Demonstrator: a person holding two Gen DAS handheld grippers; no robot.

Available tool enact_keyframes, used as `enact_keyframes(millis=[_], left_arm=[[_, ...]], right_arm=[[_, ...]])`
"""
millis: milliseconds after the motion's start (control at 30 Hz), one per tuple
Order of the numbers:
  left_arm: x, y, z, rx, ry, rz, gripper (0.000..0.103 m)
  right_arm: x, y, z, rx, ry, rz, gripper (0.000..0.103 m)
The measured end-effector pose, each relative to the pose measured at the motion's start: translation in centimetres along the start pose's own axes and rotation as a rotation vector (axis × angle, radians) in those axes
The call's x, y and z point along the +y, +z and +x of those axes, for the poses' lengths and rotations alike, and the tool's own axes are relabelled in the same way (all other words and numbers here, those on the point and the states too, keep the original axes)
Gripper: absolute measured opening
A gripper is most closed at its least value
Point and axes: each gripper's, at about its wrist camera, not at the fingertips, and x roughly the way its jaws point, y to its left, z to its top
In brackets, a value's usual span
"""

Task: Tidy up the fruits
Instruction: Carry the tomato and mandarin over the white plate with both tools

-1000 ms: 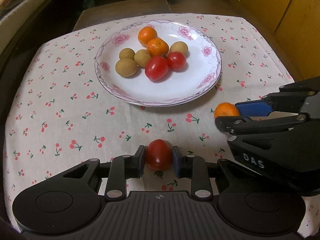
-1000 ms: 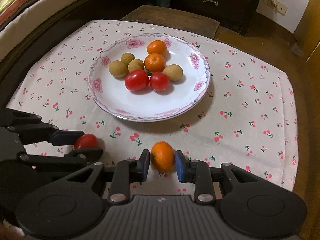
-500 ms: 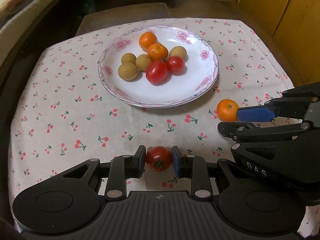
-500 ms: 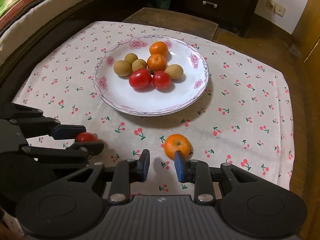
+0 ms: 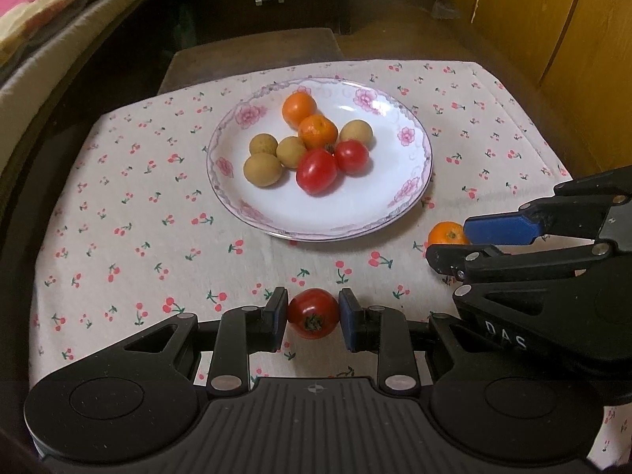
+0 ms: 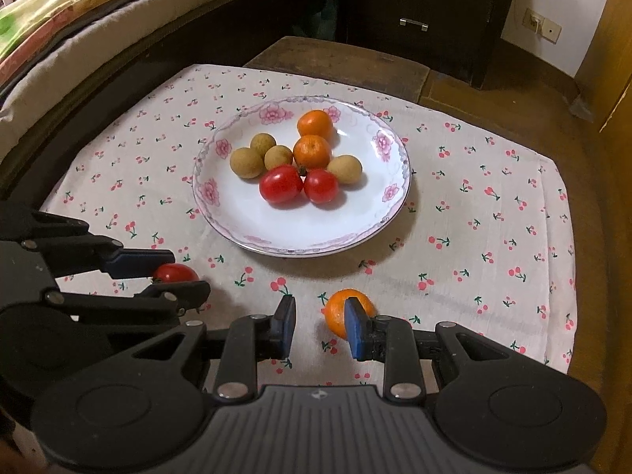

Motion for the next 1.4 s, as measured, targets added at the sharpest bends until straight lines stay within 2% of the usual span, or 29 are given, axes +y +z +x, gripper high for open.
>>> enact_keyframes(millis=[667,933,1233,1400], left_arm=[[0.2,1.4,-0.9,-0.048,-0.005,-0.010,0.036],[0.0,1.0,0.2,-0.007,-0.033,-0.016,0.036],[-0.2,0.7,1.5,0.031,-0.043,-0.022,0.036],[-0.2,0.7,1.6,0.034,-0.048,-0.021,0.036]], right_arm=[[-0.4,1.2,-0.9,-0.044,0.010,0.018,0.028],[-1.0,0.1,0.9,0.030,0.018,0.049,0.029],[-1.7,0.4,2.2,0.033,0.006,0.055,0.030],[-1.9,0.4,2.6,0.038,-0.018,0.049,0.037]])
